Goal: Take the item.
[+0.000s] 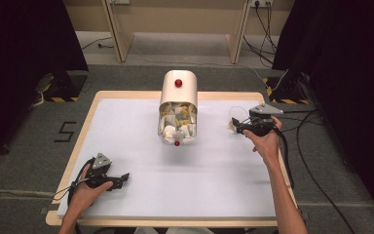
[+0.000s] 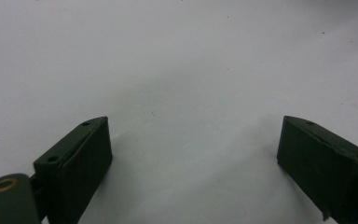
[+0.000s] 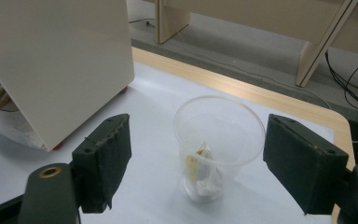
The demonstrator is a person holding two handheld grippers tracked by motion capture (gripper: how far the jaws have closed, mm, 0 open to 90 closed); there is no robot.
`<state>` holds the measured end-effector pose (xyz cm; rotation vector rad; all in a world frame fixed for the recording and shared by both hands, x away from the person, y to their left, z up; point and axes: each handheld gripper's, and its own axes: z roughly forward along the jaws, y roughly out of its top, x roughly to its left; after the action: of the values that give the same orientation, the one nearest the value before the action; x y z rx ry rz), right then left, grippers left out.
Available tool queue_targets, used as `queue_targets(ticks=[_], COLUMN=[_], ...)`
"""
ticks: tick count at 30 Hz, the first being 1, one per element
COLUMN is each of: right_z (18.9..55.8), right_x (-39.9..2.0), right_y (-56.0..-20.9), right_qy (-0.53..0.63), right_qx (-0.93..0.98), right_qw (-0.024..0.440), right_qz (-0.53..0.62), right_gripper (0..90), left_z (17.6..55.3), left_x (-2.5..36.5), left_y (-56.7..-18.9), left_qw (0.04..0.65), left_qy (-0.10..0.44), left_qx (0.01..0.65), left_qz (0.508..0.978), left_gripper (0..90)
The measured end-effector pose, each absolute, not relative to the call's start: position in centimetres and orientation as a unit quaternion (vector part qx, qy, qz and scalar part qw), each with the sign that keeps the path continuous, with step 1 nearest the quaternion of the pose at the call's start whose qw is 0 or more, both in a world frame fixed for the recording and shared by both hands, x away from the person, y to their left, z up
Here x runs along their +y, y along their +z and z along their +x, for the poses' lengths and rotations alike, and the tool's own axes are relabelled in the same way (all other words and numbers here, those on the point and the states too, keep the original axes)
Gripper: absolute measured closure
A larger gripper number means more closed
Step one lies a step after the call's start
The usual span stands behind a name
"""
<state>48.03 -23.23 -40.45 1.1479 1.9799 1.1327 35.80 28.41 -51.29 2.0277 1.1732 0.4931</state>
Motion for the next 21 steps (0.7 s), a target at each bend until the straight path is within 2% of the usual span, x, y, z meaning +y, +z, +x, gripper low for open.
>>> queue_targets(ticks=[21], right_z=[46.3], right_x=[-22.7], right_y=[-41.6], right_qy=[0.41], right_qx=[0.752], right_qw=[0.282], right_qz=[0.432], right_gripper=[22.1], left_z=[35.8], left_x=[28.4], left_y=[-51.3], left_qw=[0.365], left_qy=[0.192], left_qx=[0.456], left_qz=[0.789], left_gripper=[9.1])
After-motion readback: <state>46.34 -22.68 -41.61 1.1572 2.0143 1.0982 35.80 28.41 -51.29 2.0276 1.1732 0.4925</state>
